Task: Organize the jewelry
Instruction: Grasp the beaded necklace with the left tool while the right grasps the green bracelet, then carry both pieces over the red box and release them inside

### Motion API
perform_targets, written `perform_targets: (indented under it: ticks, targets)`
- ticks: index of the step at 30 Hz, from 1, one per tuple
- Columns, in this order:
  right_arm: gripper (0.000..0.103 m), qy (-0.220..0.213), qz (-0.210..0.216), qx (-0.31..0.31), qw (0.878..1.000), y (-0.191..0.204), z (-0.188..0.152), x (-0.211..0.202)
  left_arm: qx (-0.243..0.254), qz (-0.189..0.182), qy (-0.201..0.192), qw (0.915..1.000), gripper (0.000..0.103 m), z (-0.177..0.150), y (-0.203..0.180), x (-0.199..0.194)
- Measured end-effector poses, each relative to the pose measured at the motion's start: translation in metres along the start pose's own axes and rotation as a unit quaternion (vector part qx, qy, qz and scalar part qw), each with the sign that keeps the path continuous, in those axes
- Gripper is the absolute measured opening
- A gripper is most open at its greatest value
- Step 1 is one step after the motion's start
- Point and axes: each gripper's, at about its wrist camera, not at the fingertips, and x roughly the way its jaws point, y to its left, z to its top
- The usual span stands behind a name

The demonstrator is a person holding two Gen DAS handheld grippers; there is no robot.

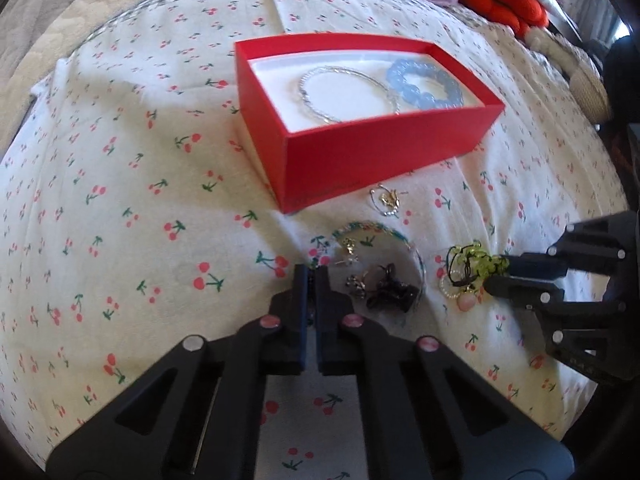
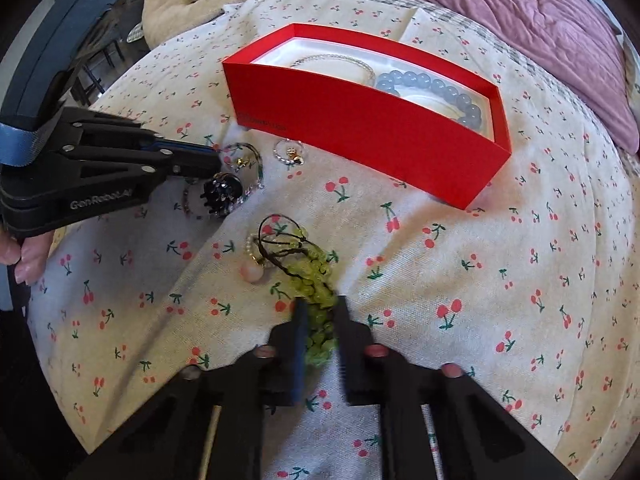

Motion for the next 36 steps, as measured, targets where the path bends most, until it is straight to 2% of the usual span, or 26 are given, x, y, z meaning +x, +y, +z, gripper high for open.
perform_targets:
  ticks: [3,9,17,26,36]
  targets:
    - [0.009,-0.001,0.001,0.015,1.000,-0.006,0.006,-0.005,-0.011,-0.001,-0.009,0.9999,0.004,0.001,0.002,-0.009]
    - [0.009,-0.040,-0.007,0.029,0.999,-0.011,0.019,-0.031,-0.010,-0.014,-0.044,0.9989,0.004,0.006,-0.001,-0.037]
    - [0.009,-0.068,-0.013,0.034,0.997,-0.007,0.035,-0.052,-0.012,-0.022,-0.075,0.9968,0.004,0.016,-0.005,-0.064]
    - [0.009,-0.099,-0.017,0.031,0.994,-0.004,0.042,-0.076,-0.027,-0.031,-0.091,0.9950,0.004,0.025,-0.011,-0.082]
    - [0.009,-0.114,-0.016,0.047,0.992,-0.004,0.050,-0.089,-0.046,-0.045,-0.107,0.9922,0.004,0.038,-0.013,-0.095]
